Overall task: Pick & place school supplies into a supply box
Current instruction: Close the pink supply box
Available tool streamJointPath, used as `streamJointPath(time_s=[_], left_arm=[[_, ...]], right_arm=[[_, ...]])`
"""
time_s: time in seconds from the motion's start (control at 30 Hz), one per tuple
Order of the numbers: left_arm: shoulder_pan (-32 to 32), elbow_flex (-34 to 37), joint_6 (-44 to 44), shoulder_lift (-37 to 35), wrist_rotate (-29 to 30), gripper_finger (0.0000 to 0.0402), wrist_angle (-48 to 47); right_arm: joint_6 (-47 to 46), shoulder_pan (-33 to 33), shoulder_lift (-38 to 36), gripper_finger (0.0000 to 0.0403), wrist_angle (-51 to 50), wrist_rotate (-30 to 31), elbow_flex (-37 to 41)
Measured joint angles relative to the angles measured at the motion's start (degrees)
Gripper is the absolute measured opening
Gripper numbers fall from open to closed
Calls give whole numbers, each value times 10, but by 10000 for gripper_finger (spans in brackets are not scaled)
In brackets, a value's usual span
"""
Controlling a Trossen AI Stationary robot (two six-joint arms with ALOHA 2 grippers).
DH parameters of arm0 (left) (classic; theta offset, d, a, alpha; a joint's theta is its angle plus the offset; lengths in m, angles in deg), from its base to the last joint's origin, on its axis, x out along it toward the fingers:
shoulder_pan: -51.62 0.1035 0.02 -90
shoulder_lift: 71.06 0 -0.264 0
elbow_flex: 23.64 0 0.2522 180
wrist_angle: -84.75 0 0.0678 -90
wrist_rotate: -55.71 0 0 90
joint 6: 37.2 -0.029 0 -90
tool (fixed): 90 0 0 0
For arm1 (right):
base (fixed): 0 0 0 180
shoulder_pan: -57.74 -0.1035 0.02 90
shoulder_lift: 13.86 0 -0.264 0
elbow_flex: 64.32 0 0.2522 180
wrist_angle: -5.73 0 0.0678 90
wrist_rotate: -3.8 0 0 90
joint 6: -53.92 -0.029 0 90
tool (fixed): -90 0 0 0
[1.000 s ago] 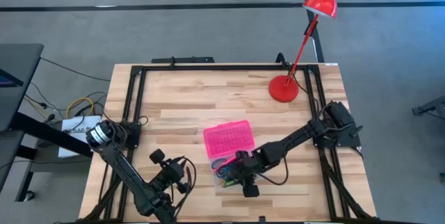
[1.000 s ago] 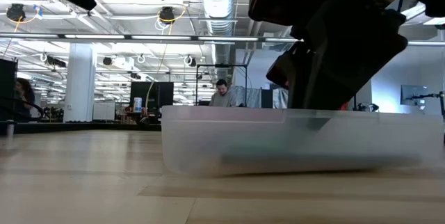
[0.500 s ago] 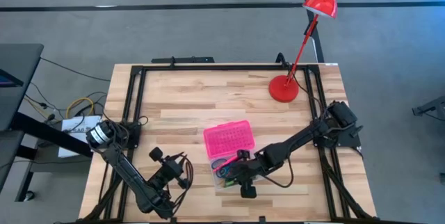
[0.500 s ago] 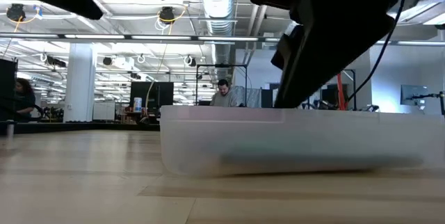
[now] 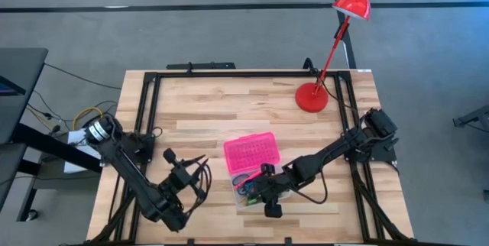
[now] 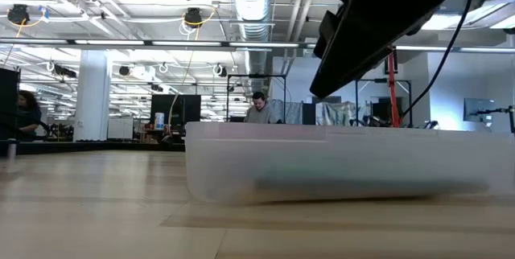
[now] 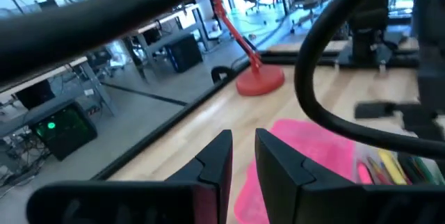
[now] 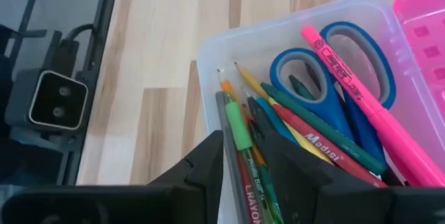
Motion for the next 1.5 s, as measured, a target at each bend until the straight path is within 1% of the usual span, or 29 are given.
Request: streamJointPath(time_s=[0.13,0.27,0.47,0.63,0.73,0.83,0.97,1.07,1.13,1.23,1.3,1.4,1.5], left_arm=[[10,19,3,-26,33,59,0],[28,50,30,-53,57,59,0],[57,105,86,-86,68,59,2],[81,117,81,-95,63,59,10],[89,117,58,-95,34,59,12],[93,117,51,-95,19,59,37],[96,117,77,-95,23,59,112],[107,117,75,-95,21,59,162],[115,112,40,-95,-7,59,171],[131,95,-51,-95,-65,59,171],[141,81,-116,-98,-85,59,172],[158,64,-234,-116,-85,59,191],[176,63,-322,-144,-59,59,207]], right_arm=[[-8,-5,0,101,12,12,0],[-8,-8,0,101,28,30,0],[-19,-7,0,101,30,32,0],[-24,-8,0,101,30,32,0],[-39,-8,0,101,29,32,0],[-49,-11,0,101,29,33,0],[-53,-20,0,101,30,51,0],[-53,-23,0,101,35,59,0],[-53,-22,0,101,41,59,0],[-53,-18,0,101,49,60,0],[-53,-17,0,101,59,60,0],[-54,-13,0,101,79,60,0],[-54,-9,0,101,94,60,0]])
